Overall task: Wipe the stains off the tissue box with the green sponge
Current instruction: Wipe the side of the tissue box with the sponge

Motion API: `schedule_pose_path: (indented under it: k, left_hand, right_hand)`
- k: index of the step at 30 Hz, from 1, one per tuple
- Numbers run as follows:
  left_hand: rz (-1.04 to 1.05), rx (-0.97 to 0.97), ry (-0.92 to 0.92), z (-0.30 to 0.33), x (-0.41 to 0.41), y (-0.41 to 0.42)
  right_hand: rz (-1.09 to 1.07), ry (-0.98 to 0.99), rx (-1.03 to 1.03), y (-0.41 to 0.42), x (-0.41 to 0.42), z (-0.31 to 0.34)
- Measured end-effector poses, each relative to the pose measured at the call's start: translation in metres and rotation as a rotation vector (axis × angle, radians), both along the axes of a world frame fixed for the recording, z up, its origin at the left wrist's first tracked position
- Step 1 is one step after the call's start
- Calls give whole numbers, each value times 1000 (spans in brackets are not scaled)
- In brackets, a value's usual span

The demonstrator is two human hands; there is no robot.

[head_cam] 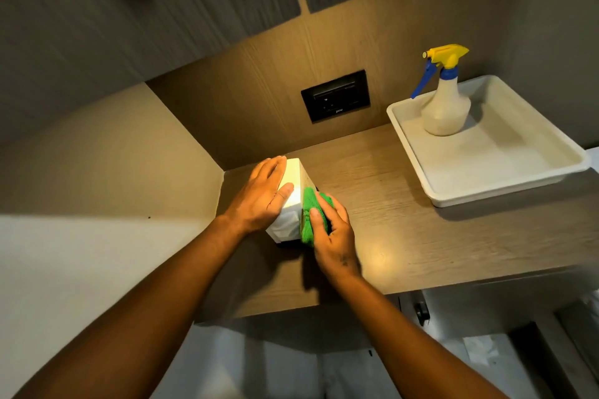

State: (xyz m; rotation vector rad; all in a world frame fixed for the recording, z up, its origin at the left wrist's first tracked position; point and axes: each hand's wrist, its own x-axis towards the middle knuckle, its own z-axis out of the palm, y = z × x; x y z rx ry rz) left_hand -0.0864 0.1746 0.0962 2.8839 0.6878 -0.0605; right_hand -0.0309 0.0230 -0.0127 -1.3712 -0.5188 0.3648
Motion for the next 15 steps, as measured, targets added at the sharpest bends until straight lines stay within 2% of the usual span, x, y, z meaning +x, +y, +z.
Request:
schedule_pose_path:
  k: [3, 8, 12, 15]
  left_hand:
    - [2, -2, 5, -1, 0, 0]
    - [-5, -18, -11, -2, 0, 1]
    - [-6, -2, -20, -5, 2, 4]
    - [-12, -4, -23, -7, 2, 5]
  right_hand:
    - [-14, 39, -51, 20, 22, 9]
    - [76, 239, -132, 31, 54, 3]
    - [39, 139, -66, 28, 37, -2]
    - [-2, 134, -82, 49, 50, 14]
